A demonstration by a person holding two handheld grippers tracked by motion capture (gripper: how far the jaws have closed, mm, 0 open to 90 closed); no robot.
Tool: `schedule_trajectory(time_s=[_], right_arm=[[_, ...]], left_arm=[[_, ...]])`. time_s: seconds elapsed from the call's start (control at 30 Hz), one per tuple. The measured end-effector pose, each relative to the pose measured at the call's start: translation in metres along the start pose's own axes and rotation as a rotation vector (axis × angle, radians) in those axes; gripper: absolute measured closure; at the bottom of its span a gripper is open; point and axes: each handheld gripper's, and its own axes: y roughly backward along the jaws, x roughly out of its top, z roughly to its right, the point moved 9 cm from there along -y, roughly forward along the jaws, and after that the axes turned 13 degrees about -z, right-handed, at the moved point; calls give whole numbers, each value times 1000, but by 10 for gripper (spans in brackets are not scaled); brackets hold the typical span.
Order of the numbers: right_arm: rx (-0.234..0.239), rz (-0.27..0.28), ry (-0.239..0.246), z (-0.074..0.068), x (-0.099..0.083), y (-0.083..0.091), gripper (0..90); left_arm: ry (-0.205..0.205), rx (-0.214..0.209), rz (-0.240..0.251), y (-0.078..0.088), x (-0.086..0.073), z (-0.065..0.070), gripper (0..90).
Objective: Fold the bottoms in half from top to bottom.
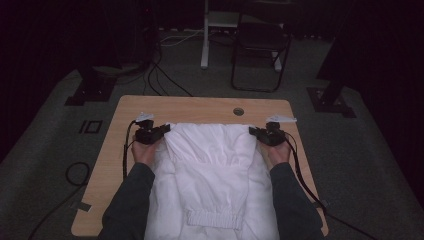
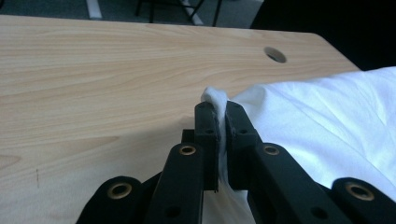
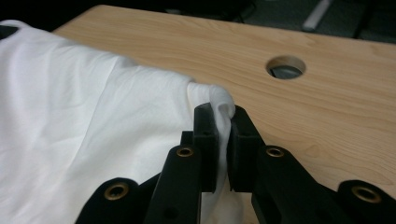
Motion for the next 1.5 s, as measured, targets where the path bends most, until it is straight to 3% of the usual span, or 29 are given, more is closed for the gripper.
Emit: schedule_trajectory(time_s=[0.2, 0.33, 0.43, 0.57, 0.6, 0.63, 0.7, 0.83, 0.97, 1.03, 1.27, 1.4, 1.5], right_arm=[[29, 25, 69, -24, -23, 30, 853], [44, 30, 82, -35, -46, 44, 862], [66, 19, 81, -42, -64, 51, 867], [86, -27, 84, -52, -92, 55, 870], [86, -27, 84, -52, -92, 55, 870], [85, -45, 90, -55, -100, 55, 871], [91, -98, 94, -62, -124, 51, 871], [97, -178, 91, -65, -151, 42, 872], [82, -251, 84, -64, -163, 25, 875], [82, -251, 82, -62, -160, 21, 875], [-14, -249, 100, -49, -142, 8, 876], [-22, -237, 78, -40, -132, -1, 876], [-55, -224, 53, -29, -118, -12, 876]], left_arm=[[-77, -28, 9, 31, -19, 19, 863], [-146, -45, -20, 49, -44, 34, 862], [-173, -70, -50, 57, -69, 44, 862], [-192, -87, -121, 58, -104, 51, 861], [-192, -87, -121, 58, -104, 51, 861], [-184, -97, -155, 57, -121, 53, 861], [-179, -101, -191, 53, -134, 55, 860], [-211, -48, -290, 35, -160, 56, 859], [-221, -20, -285, 28, -158, 54, 859], [-231, 1, -281, 25, -155, 53, 858], [-238, 63, -253, 8, -135, 43, 857], [-226, 76, -239, 0, -125, 36, 857], [-224, 101, -230, -11, -111, 29, 857]])
